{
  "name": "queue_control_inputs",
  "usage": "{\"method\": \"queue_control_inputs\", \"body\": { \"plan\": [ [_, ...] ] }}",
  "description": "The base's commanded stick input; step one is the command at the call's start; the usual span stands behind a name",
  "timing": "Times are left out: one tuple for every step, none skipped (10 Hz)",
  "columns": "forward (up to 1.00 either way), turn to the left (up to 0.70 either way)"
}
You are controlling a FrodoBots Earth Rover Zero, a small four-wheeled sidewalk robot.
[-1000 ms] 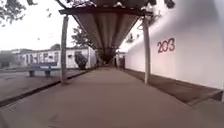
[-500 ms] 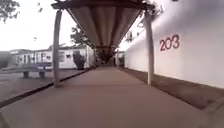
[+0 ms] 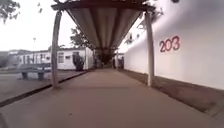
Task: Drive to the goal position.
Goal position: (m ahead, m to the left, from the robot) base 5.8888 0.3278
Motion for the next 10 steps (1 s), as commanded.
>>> {"method": "queue_control_inputs", "body": {
  "plan": [
    [0.85, 0.0],
    [0.85, 0.06],
    [0.85, 0.34],
    [0.85, 0.31],
    [0.85, 0.0],
    [0.85, 0.0],
    [0.85, 0.0],
    [0.85, 0.0],
    [0.85, 0.0],
    [0.85, 0.0]
  ]
}}
